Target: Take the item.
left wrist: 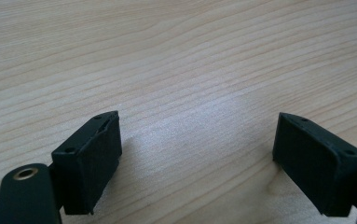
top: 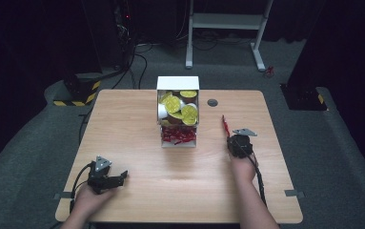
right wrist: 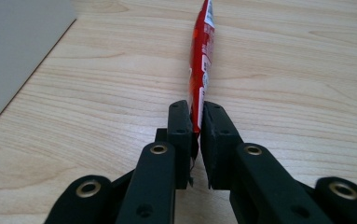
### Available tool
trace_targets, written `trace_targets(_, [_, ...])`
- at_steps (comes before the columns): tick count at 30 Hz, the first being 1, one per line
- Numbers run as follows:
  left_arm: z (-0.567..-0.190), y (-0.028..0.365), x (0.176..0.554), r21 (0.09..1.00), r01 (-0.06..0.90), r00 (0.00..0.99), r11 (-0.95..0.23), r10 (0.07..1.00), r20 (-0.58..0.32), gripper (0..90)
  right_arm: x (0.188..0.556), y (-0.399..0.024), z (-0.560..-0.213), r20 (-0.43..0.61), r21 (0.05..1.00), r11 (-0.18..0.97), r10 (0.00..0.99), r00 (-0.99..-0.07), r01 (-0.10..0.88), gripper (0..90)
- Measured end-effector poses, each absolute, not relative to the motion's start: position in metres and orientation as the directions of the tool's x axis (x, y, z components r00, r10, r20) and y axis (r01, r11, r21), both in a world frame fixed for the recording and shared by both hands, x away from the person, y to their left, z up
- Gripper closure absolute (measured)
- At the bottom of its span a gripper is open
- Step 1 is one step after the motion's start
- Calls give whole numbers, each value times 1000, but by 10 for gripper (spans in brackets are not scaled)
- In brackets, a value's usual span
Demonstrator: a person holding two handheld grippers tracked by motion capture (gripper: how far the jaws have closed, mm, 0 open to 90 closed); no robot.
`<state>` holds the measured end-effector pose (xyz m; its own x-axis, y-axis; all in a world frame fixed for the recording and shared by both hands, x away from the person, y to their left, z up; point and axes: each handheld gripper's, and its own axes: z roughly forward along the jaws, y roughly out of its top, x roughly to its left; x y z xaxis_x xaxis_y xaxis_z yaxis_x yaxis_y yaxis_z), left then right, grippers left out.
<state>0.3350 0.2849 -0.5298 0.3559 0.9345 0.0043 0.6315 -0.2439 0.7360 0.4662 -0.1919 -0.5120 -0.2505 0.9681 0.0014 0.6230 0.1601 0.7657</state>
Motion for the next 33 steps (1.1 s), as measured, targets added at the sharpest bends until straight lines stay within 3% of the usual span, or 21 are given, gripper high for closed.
trace_targets(23, [-530,285,334,736,632,358,-243,934,1,157,465,-177,-501,41,788,138,961,-275,600,677])
trace_targets(27, [-530,285,334,735,633,358,-244,934,2,157,464,-177,-498,56,789,131,958,-283,600,617])
trace_targets(33, [-530,285,334,735,633,358,-244,934,2,157,461,-176,-494,68,801,126,952,-298,585,450])
